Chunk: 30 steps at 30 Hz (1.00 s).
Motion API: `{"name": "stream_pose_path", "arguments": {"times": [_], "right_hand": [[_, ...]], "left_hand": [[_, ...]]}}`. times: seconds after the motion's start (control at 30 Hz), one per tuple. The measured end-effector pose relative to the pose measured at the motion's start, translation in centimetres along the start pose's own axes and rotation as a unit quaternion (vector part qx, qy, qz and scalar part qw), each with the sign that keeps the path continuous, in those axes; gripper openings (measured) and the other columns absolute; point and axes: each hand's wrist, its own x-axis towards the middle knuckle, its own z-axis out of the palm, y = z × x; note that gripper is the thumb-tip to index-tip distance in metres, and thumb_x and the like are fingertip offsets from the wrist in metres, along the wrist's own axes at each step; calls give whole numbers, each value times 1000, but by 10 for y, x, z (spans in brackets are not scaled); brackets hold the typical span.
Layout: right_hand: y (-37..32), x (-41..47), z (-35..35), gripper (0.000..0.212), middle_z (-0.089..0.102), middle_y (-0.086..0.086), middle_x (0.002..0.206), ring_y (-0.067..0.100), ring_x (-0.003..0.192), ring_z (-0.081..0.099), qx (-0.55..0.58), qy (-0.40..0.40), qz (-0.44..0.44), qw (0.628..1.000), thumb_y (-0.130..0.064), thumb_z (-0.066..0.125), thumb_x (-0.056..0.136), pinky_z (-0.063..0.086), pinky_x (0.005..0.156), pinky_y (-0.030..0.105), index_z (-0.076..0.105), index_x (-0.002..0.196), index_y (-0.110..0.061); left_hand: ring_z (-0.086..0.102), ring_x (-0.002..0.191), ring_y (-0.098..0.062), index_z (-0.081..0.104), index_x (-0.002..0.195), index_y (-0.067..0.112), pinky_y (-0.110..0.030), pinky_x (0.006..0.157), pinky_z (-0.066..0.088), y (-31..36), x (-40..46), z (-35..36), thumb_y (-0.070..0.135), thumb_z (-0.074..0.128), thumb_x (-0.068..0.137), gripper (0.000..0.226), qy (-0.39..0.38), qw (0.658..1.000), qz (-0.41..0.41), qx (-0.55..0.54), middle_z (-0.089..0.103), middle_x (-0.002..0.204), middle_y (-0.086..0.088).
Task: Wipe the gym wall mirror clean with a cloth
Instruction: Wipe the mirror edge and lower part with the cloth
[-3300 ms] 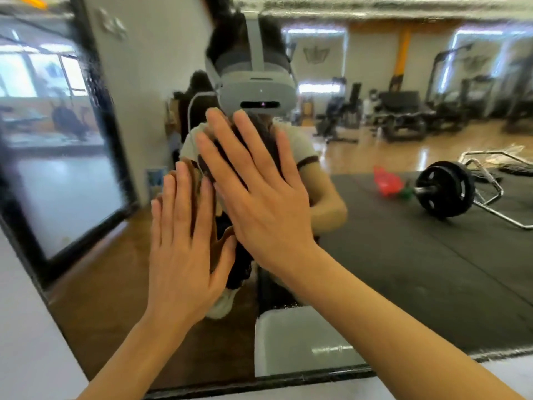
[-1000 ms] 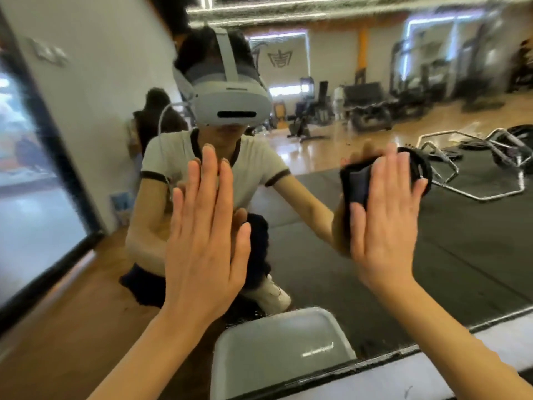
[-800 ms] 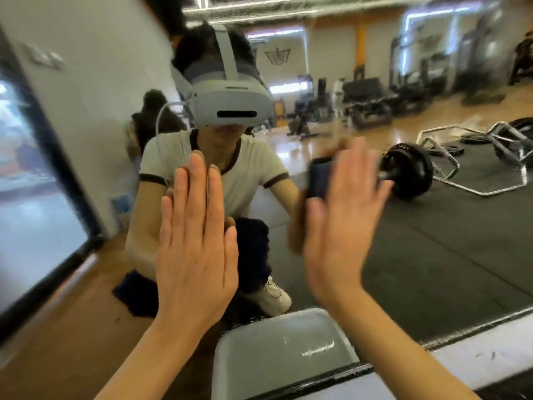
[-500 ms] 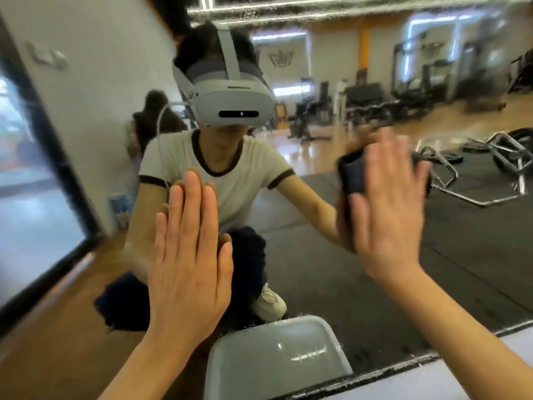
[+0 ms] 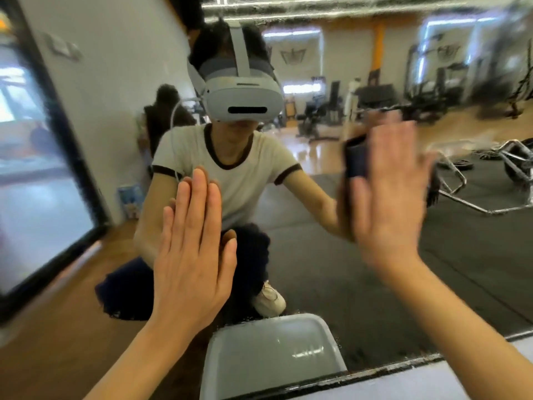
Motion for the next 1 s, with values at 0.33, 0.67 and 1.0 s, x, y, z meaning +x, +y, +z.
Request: {"name": "stream_pose_path", "arguments": {"times": [0.33,0.67,1.0], "right_hand": [[-89,-85,28,68,-7,8,169,25,155,0,-7,-65,-95,993,-21,37,105,-1,125,47,0,160,-9],[49,-70,-2,57,16,24,163,34,152,8,22,85,276,957,-21,29,105,-2,123,47,19,155,4],[48,-102,-2,53,-5,-2,169,16,155,1,-44,-62,-153,985,-29,27,109,2,124,39,14,159,-16]], "left_hand": [[-9,156,-20,12,159,-1,-38,126,-6,13,1,-5,18,42,101,68,-8,998,-30,-61,0,167,-16],[-2,156,-21,12,159,3,-38,127,-1,79,31,30,16,36,101,64,-27,993,97,-55,3,167,-10],[-3,156,-22,8,159,3,-37,127,-1,79,31,34,16,34,103,63,-19,995,101,-3,0,167,-11]]}}
